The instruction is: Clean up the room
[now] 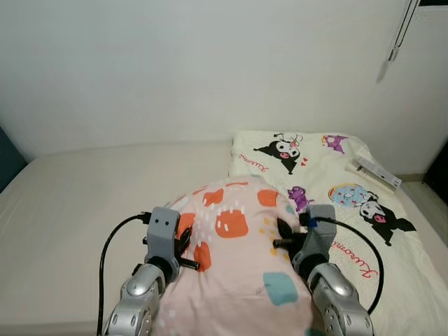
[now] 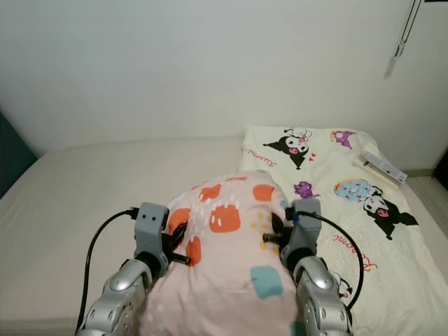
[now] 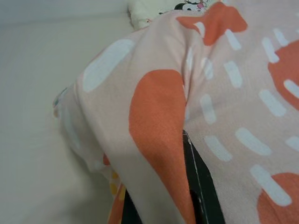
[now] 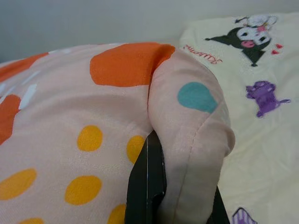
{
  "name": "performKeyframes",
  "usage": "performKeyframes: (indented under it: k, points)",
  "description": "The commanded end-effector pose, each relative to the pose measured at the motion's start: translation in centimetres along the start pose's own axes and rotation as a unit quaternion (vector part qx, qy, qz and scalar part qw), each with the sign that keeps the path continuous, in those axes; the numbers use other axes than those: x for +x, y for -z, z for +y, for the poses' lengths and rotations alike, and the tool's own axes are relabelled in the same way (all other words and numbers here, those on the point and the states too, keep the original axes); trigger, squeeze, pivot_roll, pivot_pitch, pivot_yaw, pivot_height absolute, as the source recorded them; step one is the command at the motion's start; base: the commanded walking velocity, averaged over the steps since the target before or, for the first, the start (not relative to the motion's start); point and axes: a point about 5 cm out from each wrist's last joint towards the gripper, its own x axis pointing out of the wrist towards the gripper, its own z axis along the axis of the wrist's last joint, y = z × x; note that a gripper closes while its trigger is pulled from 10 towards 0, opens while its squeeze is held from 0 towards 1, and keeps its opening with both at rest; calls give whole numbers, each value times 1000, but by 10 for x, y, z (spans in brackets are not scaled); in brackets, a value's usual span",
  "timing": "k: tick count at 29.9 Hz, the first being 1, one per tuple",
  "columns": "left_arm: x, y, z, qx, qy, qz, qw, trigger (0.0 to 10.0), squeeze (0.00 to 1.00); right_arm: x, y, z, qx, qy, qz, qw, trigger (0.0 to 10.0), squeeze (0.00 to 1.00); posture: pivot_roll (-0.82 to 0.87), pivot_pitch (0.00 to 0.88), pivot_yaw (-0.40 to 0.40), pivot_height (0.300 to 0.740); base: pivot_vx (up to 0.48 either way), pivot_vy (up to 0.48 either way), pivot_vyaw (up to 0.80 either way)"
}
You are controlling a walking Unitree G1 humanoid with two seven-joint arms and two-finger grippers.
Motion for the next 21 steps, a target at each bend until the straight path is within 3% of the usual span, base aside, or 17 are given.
performKeyframes:
  k: [1, 7, 16, 21]
  points:
    - [-1, 3, 5, 34, -15, 7, 999, 10000, 0, 1, -6, 0, -11, 18, -34, 999, 10000, 0, -10, 57, 71, 740, 0, 0, 0]
    - [-1, 6, 4, 60, -8, 7, 998, 10000, 0, 0, -6, -4, -30, 54, -58, 996, 10000, 0, -6, 56, 77, 740, 0, 0, 0]
    - [-1, 5, 1, 66, -10, -7, 998, 10000, 0, -2, -3, -7, -32, 68, -63, 995, 10000, 0, -6, 55, 66, 740, 0, 0, 0]
    - [0, 0, 1, 49, -23, -21, 998, 10000, 0, 0, -4, -7, -44, 64, -74, 994, 10000, 0, -4, 49, 63, 740, 0, 0, 0]
